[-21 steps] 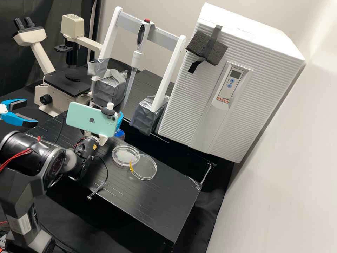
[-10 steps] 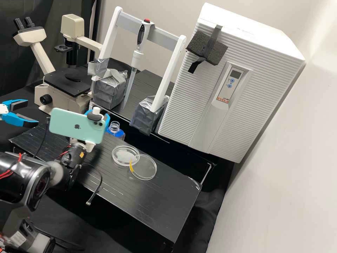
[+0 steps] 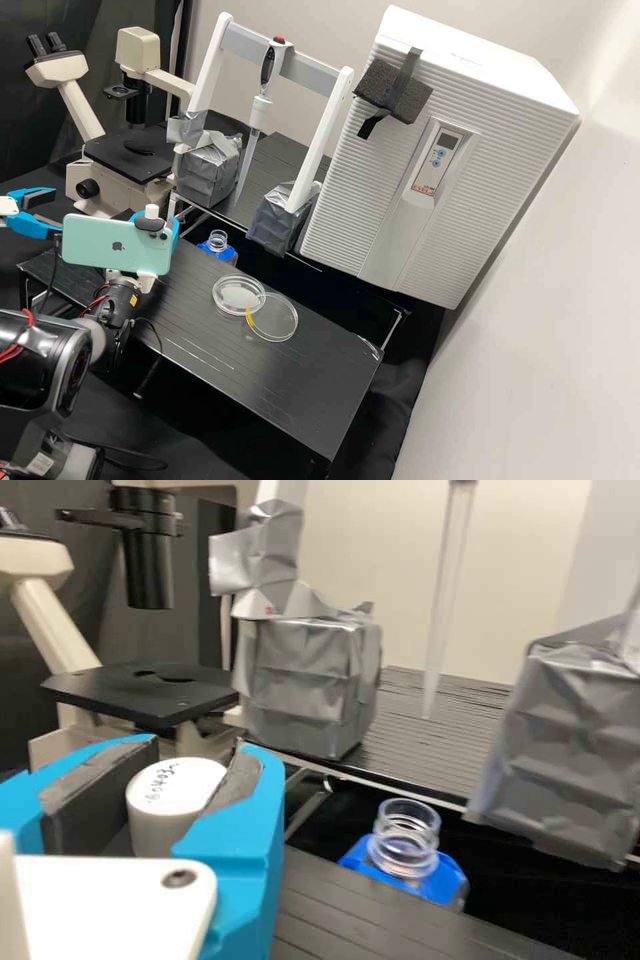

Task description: Open the bottle

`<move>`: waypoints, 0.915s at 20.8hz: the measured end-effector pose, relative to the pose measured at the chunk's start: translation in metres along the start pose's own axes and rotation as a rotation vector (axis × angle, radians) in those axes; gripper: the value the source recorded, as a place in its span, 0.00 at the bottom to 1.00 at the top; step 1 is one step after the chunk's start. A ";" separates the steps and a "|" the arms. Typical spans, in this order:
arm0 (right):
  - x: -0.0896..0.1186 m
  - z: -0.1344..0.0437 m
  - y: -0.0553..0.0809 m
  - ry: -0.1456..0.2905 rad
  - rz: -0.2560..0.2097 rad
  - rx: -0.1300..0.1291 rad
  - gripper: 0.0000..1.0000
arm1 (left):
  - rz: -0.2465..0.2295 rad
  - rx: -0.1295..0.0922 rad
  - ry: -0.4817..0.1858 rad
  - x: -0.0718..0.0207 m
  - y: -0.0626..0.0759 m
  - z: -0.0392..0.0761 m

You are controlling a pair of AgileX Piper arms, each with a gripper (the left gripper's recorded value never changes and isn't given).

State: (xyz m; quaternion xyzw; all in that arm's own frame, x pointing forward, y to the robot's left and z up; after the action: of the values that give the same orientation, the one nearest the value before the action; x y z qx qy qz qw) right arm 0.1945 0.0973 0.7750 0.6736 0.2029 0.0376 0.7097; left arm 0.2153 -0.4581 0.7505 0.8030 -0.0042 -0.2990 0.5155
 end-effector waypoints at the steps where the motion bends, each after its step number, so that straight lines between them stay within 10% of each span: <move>1: -0.001 0.002 0.002 -0.010 0.010 0.000 0.00 | 0.000 0.000 0.000 0.0000 0.000 0.000; 19: -0.017 0.028 -0.004 -0.143 0.004 -0.010 0.00 | 0.013 0.013 -0.018 0.0096 0.005 -0.001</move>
State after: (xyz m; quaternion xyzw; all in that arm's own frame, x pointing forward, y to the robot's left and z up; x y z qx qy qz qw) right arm 0.1874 0.0646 0.7757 0.6714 0.1500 -0.0081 0.7257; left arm 0.2253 -0.4626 0.7505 0.8036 -0.0158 -0.3027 0.5121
